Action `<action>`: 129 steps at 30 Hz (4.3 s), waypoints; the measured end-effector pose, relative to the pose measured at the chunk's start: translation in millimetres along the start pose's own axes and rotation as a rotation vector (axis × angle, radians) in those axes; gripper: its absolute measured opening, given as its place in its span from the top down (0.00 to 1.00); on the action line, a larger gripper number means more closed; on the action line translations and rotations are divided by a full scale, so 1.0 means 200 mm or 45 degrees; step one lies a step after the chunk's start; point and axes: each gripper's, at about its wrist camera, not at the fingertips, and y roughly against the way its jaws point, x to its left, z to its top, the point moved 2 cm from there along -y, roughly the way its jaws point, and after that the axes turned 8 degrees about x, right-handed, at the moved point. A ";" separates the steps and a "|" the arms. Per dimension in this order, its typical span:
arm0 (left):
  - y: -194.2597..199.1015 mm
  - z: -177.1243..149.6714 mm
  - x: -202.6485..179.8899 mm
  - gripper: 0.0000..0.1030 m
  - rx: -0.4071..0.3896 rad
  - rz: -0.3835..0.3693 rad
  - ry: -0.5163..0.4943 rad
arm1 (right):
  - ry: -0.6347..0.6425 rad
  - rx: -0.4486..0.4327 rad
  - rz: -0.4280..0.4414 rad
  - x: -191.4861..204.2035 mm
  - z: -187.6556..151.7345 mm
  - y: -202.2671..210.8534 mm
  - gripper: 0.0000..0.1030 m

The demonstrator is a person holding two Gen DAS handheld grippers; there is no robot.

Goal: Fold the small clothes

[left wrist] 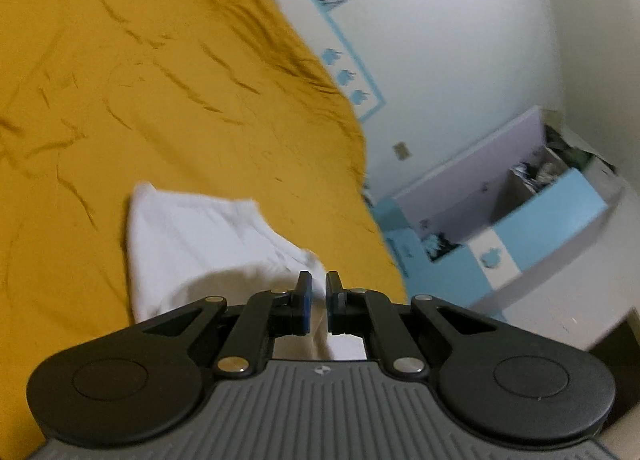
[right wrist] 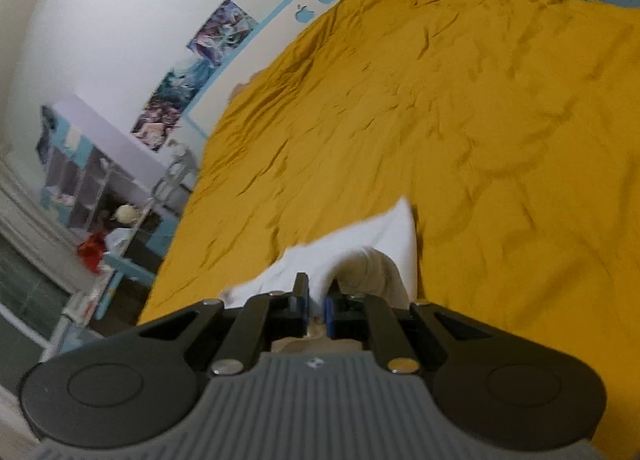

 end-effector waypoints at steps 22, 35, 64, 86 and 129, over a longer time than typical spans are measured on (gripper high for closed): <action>-0.25 -0.20 -0.15 0.65 0.362 0.723 -1.184 | 0.137 0.020 -0.322 -0.12 0.07 -0.16 0.50; -0.38 -0.30 -0.16 0.49 0.451 0.847 -1.741 | 0.092 0.083 -0.261 -0.11 -0.03 -0.24 0.50; -0.62 0.20 0.12 0.89 0.452 0.664 -0.708 | 0.217 0.043 -0.314 -0.04 0.09 -0.38 0.46; -0.27 0.18 0.25 0.54 0.343 0.439 -0.171 | 0.473 0.047 -0.421 0.01 0.09 -0.66 0.47; 0.15 -0.38 0.25 0.61 0.396 0.319 0.094 | 0.294 0.180 -0.165 -0.21 -0.52 0.11 0.35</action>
